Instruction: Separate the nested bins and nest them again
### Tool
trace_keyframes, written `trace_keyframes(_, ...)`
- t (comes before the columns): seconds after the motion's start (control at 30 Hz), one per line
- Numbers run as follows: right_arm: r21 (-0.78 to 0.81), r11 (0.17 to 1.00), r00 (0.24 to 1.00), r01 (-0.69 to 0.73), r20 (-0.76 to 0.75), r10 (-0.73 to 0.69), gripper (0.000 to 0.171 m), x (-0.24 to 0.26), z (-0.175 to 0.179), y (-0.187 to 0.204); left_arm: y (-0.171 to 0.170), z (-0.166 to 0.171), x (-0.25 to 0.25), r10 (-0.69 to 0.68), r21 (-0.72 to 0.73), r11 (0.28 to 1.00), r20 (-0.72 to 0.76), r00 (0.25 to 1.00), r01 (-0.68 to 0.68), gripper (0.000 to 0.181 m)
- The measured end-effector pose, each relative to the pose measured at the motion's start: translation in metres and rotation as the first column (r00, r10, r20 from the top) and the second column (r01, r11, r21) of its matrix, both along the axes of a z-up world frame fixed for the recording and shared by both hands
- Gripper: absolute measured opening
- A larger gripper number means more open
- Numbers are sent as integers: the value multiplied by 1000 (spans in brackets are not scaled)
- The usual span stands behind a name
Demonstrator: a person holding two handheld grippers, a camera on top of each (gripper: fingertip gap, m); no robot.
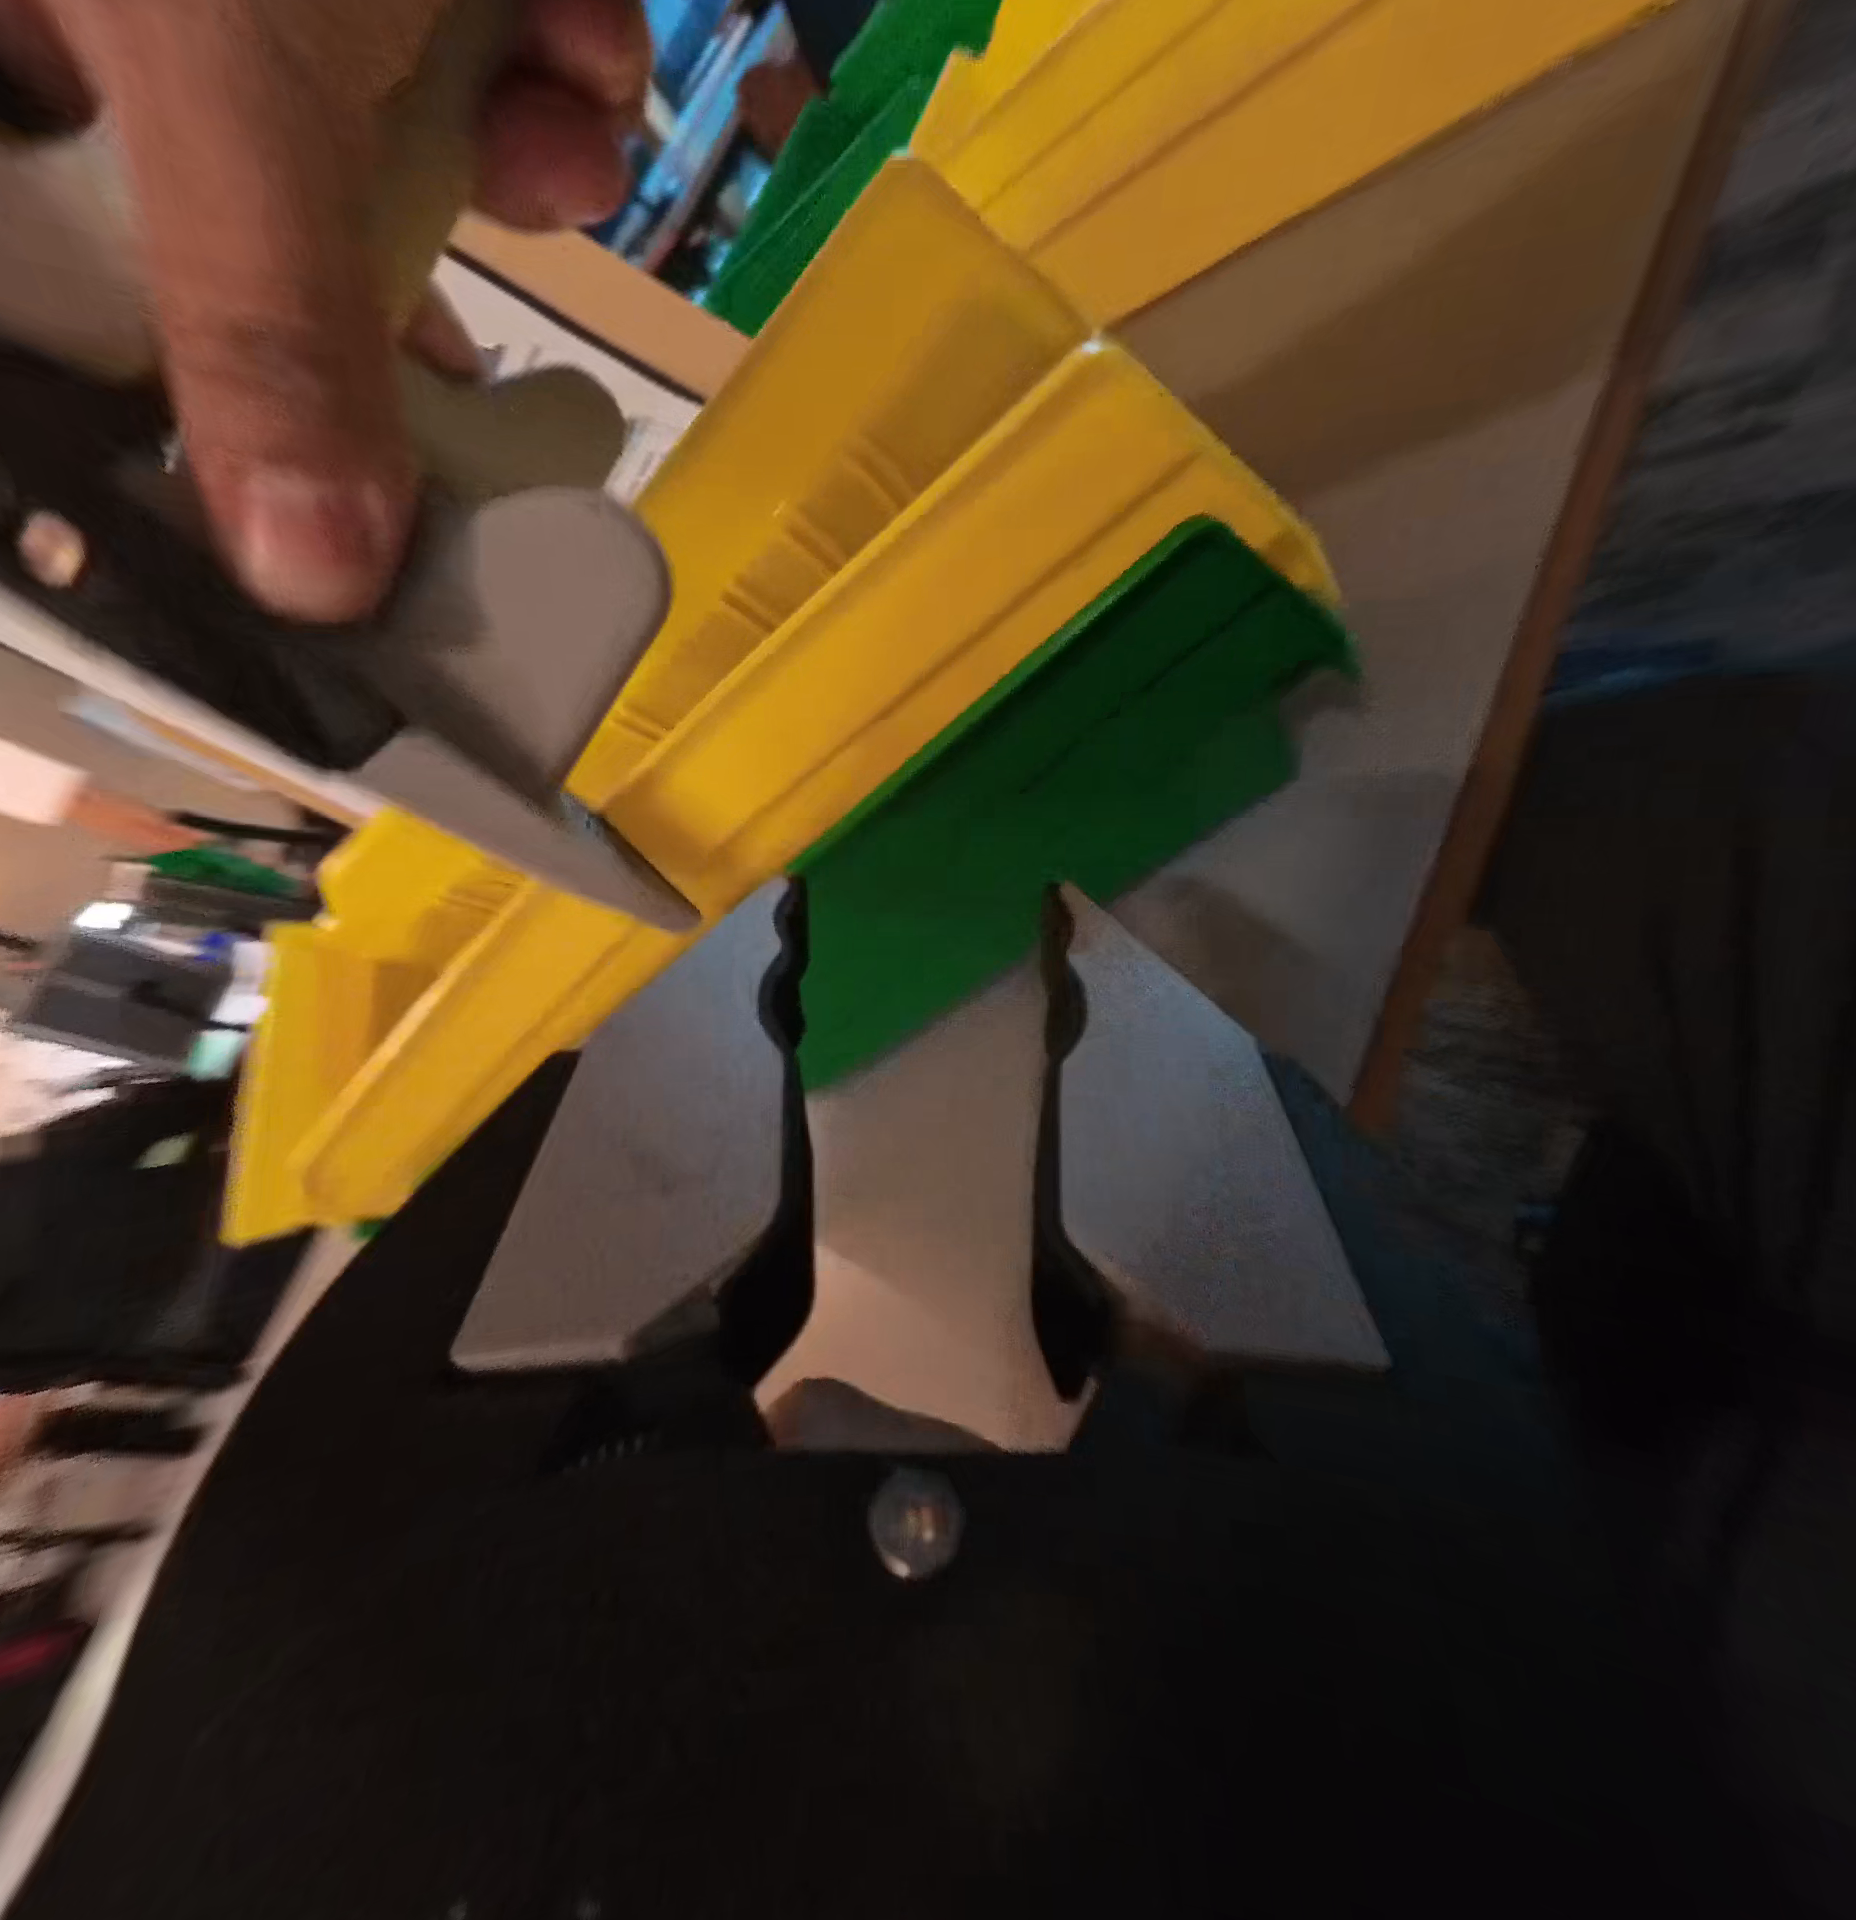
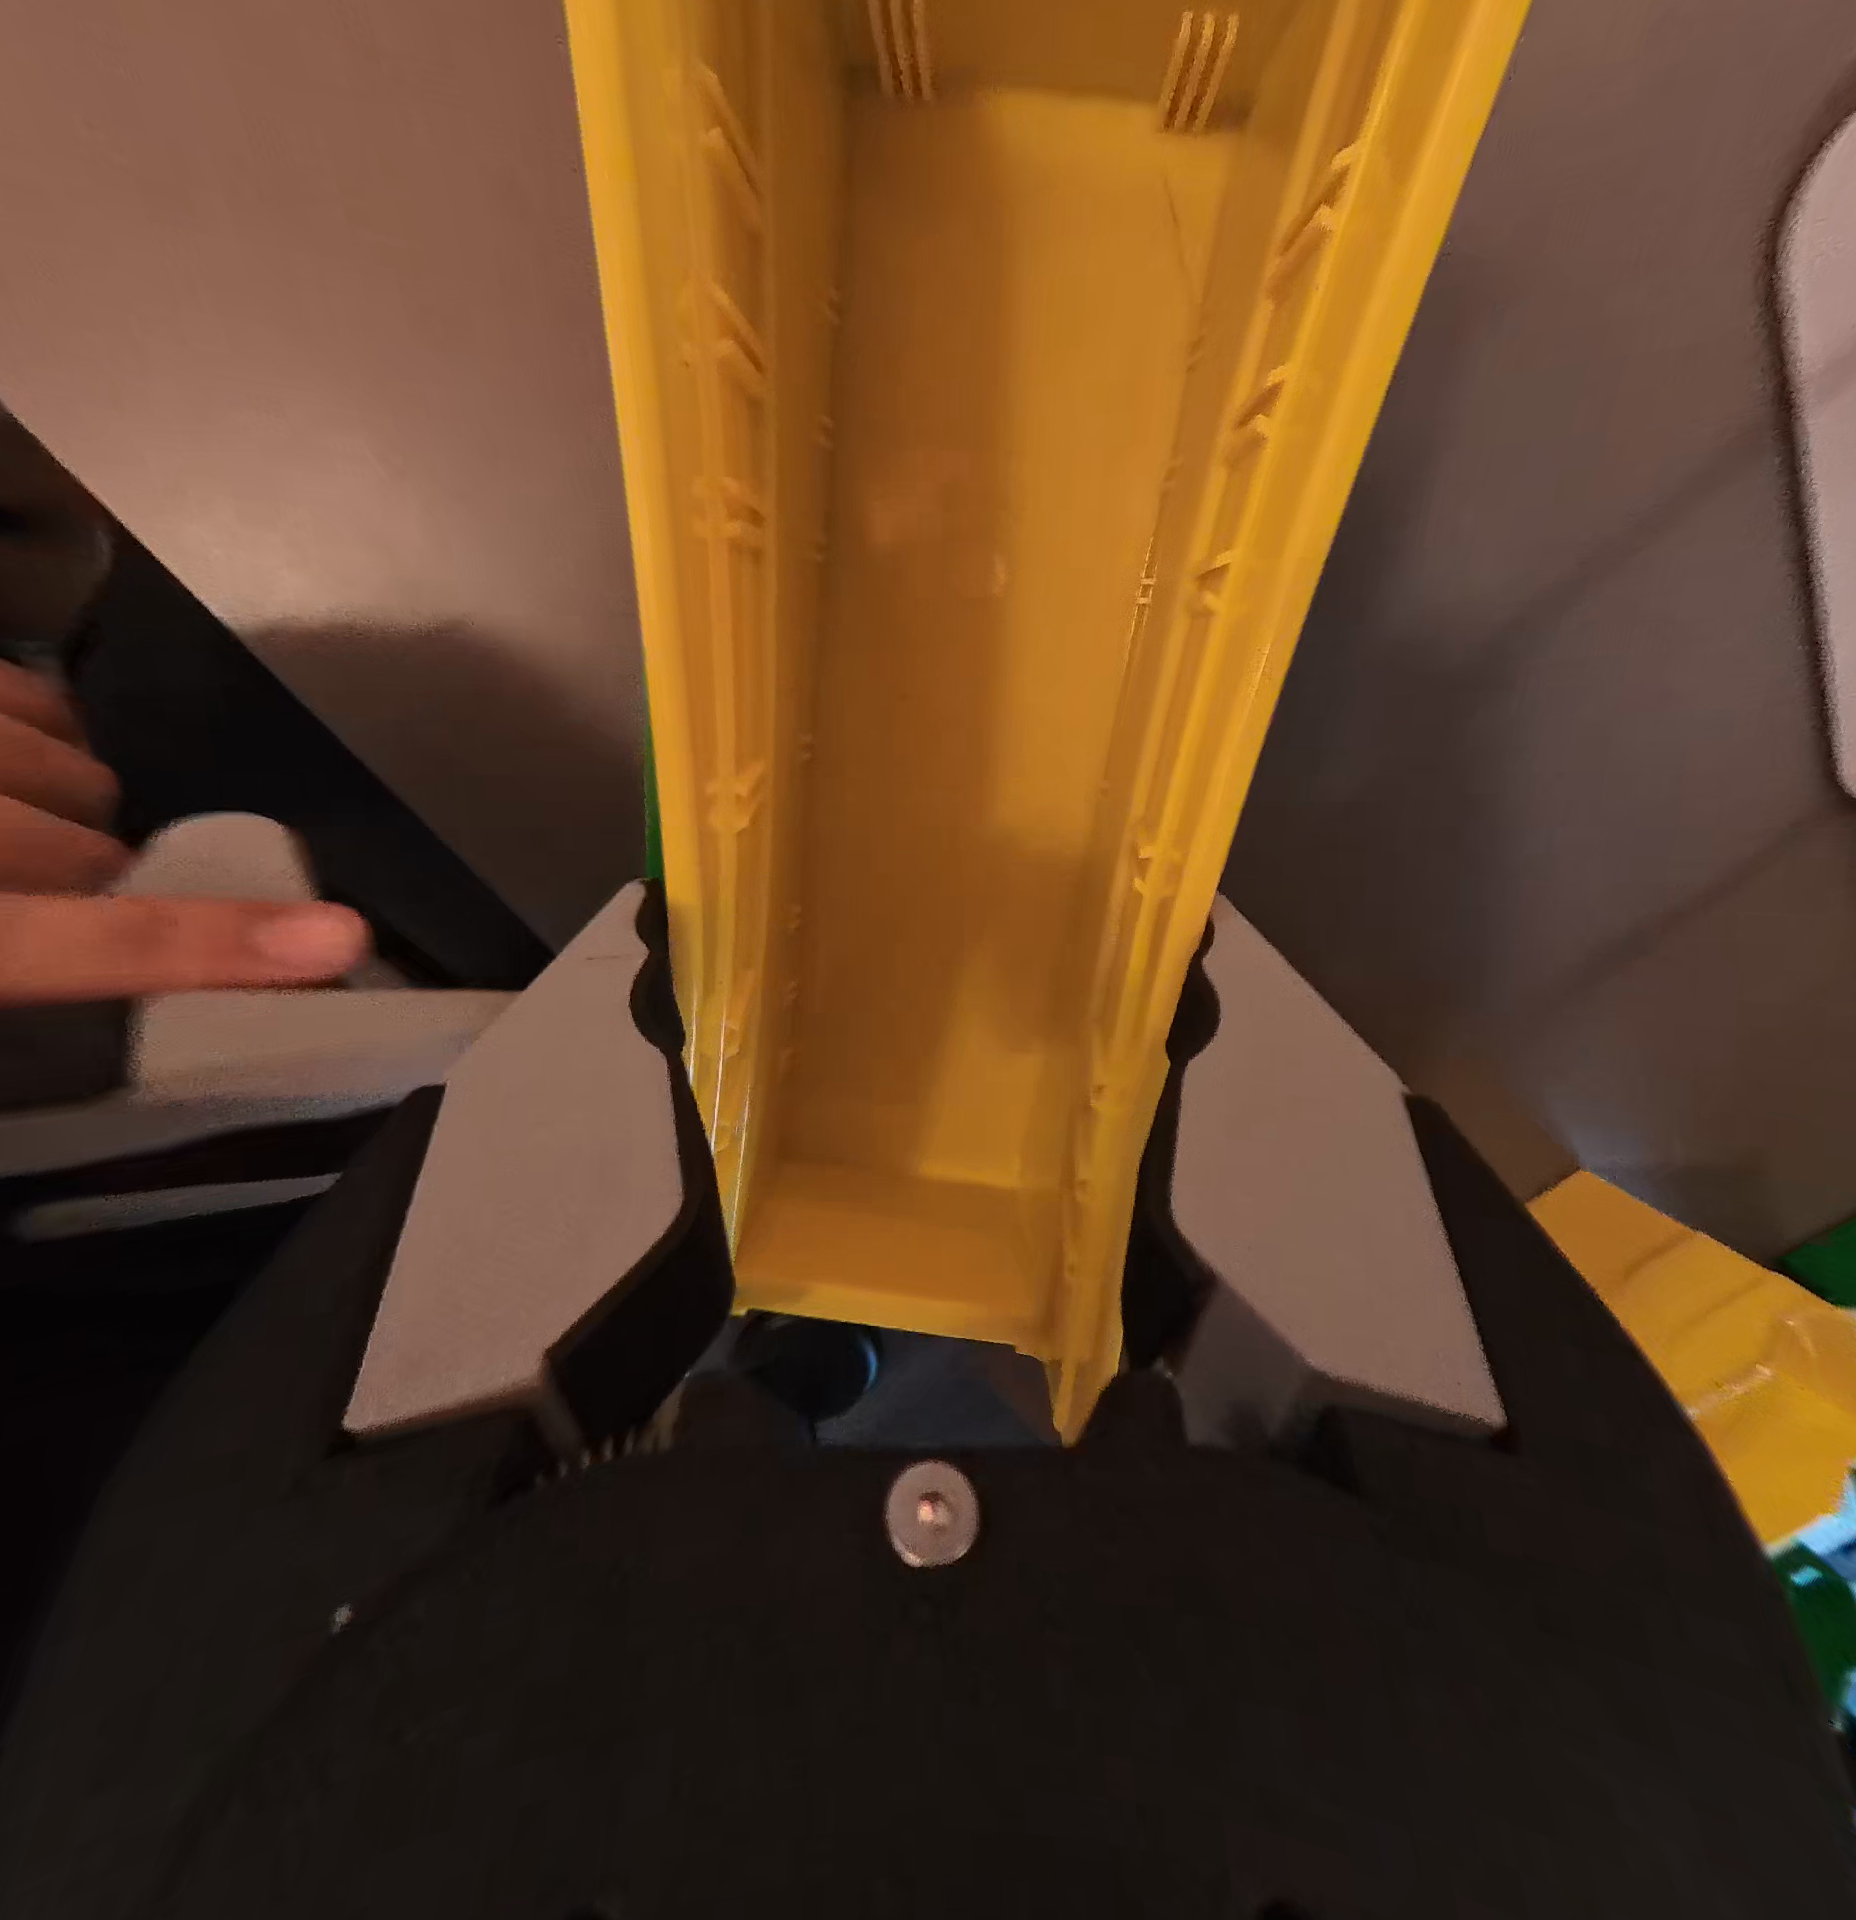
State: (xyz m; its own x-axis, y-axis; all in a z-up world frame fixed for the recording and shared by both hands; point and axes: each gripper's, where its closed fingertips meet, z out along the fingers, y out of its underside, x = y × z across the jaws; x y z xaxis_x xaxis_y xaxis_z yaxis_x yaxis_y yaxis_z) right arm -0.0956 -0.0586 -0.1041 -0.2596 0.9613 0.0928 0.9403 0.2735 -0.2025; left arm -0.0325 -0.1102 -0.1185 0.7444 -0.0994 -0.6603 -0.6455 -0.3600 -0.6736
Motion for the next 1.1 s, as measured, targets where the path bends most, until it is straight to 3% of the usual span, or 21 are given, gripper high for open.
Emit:
trace_keyframes(0.1,43,999,994,-5,-106,9,94,4,25,12,-19,26,-4,-70,46,997,242,968,61,41)
trace_keyframes(0.2,-2,1000,978,-31,-204,30,92,10,38,9,-36,57,-31,-81,148,989,437,896,18,34)
trace_keyframes(0.33,-43,997,940,-68,-338,49,92,20,66,-2,-47,69,-80,-13,213,967,581,814,-136,31)
trace_keyframes(0.43,-80,992,943,-101,-325,70,92,29,53,-11,-57,78,-115,30,271,926,641,767,-263,39)
trace_keyframes(0.57,-25,987,921,-157,-365,137,92,37,44,-20,-66,73,-146,77,296,899,621,780,-323,61)
trace_keyframes(0.77,-59,964,892,-257,-398,214,93,54,21,-22,-61,21,-131,-47,190,980,513,857,-60,80)
trace_keyframes(0.87,-74,964,894,-254,-399,205,89,55,17,-18,-53,9,-132,-32,162,985,542,840,-67,72)
trace_keyframes(0.97,-139,968,900,-209,-416,134,83,47,22,-8,-50,0,-157,142,87,971,544,827,-224,65)
trace_keyframes(1.1,-95,980,924,-176,-360,131,81,40,19,-3,-49,4,-147,105,94,976,586,803,-196,59)
